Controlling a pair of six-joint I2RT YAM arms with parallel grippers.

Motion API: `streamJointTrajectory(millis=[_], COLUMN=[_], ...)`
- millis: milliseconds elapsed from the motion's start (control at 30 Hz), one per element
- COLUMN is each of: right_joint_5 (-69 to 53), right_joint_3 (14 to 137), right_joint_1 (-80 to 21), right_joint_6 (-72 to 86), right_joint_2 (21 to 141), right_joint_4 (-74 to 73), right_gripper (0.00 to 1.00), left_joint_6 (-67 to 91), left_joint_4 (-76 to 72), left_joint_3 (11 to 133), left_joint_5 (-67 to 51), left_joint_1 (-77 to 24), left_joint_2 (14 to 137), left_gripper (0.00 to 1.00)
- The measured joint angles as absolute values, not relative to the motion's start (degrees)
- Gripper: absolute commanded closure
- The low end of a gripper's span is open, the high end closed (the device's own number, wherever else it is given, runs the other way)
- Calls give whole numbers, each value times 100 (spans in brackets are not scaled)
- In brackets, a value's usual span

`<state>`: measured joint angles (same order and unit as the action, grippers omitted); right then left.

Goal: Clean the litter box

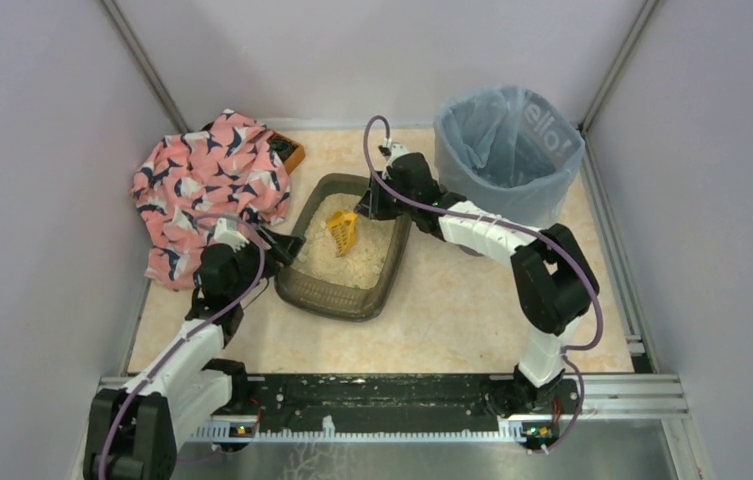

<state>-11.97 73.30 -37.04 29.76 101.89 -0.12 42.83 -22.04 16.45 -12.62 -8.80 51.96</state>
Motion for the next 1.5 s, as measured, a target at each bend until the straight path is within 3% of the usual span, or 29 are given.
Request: streamJointTrajectory(millis=[567, 1000, 1500], right_joint_5=[-2259, -2418, -2340], right_joint_3=[6591, 5846, 5210], right_joint_1=[-3658, -3597, -3361], right_joint_6=[4250, 4488, 4742], right_joint_2=[10488, 10001, 9017], right_joint_4=[1457, 1741, 2086], right_gripper=[100, 100, 100], left_joint_6=[4847, 4921, 4772], left_joint_4=[-3741, -2646, -2484], left_joint_3=[751, 794, 1070], left_joint_5=[-1444, -1636, -1865], left_joint_1=[-784, -838, -854], left_joint_2=[5356, 4292, 4619], left_gripper=[9, 8, 8])
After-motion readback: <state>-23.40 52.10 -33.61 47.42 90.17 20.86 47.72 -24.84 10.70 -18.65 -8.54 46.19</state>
